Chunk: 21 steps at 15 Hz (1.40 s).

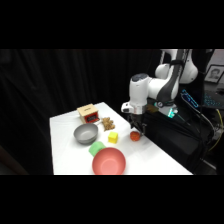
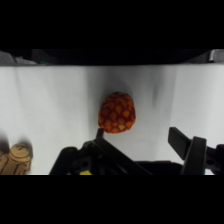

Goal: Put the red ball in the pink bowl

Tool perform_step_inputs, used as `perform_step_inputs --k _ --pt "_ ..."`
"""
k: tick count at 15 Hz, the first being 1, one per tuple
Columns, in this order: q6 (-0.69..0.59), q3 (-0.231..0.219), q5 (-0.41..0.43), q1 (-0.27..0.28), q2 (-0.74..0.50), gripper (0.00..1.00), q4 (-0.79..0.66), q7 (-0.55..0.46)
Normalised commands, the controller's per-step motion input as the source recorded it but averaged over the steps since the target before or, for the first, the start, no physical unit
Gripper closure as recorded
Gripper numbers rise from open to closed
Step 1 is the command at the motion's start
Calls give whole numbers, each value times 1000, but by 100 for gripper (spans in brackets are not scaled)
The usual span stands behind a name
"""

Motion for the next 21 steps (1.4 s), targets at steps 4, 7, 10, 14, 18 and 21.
perform_step_inputs --k 4,7,10,14,18,21 --pt "208 -47 -118 -1 148 0 2 126" --pt "212 -27 -64 15 141 0 2 88" --pt "194 -41 -40 -8 123 0 2 40" --pt "183 -43 -38 -16 110 0 3 17" --pt "151 -15 3 -31 83 27 3 -25" --pt "74 61 128 -95 52 52 25 -142"
